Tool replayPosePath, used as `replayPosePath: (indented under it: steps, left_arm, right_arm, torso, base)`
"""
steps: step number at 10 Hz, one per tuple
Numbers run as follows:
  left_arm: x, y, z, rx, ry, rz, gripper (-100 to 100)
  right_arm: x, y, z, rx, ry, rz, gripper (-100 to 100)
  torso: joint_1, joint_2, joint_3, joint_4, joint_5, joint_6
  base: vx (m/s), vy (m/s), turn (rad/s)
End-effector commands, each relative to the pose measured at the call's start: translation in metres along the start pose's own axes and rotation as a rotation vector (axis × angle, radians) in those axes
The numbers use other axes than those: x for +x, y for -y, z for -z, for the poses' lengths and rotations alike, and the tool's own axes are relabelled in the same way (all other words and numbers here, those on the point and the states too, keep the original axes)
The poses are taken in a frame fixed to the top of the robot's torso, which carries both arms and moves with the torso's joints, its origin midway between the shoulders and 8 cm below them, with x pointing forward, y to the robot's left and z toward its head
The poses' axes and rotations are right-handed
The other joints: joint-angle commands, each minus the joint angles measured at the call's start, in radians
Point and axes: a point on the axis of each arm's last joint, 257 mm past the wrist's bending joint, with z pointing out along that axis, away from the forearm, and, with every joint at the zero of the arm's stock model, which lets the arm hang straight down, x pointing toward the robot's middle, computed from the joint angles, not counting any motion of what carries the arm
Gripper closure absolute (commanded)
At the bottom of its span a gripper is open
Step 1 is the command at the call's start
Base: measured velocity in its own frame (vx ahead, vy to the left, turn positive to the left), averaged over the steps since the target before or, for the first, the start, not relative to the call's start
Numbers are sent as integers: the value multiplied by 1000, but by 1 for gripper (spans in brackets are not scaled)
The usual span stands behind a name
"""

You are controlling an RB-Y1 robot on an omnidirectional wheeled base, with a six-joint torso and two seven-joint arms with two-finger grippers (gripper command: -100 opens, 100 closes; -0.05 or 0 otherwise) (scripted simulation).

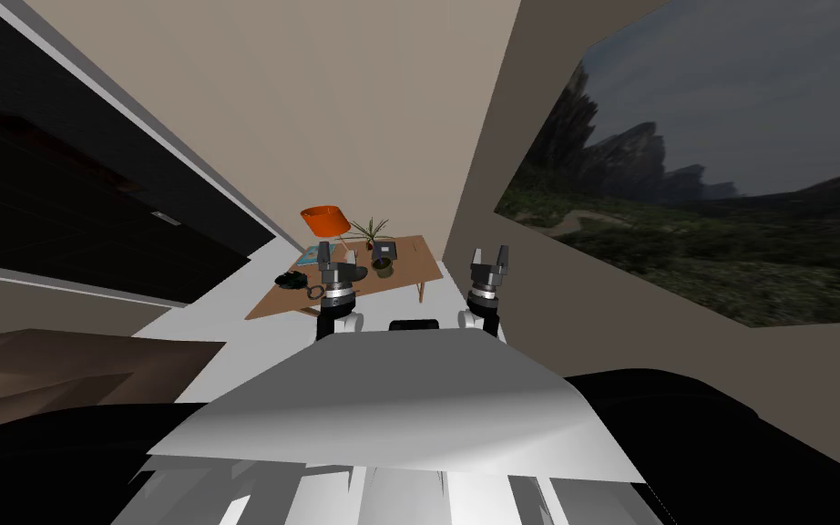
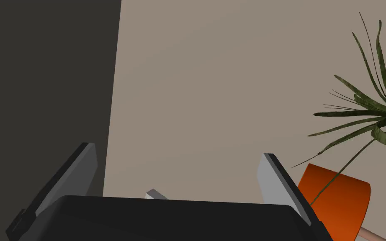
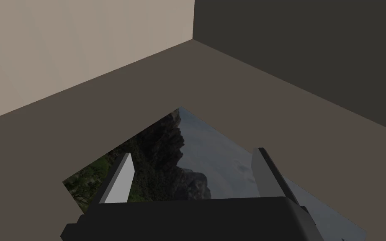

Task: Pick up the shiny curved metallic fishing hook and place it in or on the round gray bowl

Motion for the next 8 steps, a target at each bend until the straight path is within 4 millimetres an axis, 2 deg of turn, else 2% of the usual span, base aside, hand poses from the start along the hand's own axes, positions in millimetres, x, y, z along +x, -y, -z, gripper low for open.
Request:
replayPosePath:
  steps: [1, 4, 7, 8]
  left_arm:
    - [1, -17, 3, -37, -24, 21, -100]
    - [0, -43, 7, -95, -36, 66, -100]
    - [-4, -78, 15, -170, -27, 133, -100]
    - [-4, -78, 15, -170, -27, 133, -100]
  right_arm:
    - [0, 0, 0, 0, 0, 0, 0]
    - [0, 0, 0, 0, 0, 0, 0]
    - [0, 0, 0, 0, 0, 0, 0]
    - [0, 0, 0, 0, 0, 0, 0]
  torso:
    - [0, 0, 0, 0, 0, 0]
    - [-2, -2, -1, 0, 0, 0]
    - [-3, -3, -2, -1, -1, 0]
    - [-3, -3, -2, -1, -1, 0]
  base:
    - [26, -25, -8]
    - [32, -38, -3]
    - [37, -42, -6]
    - [25, -34, 3]
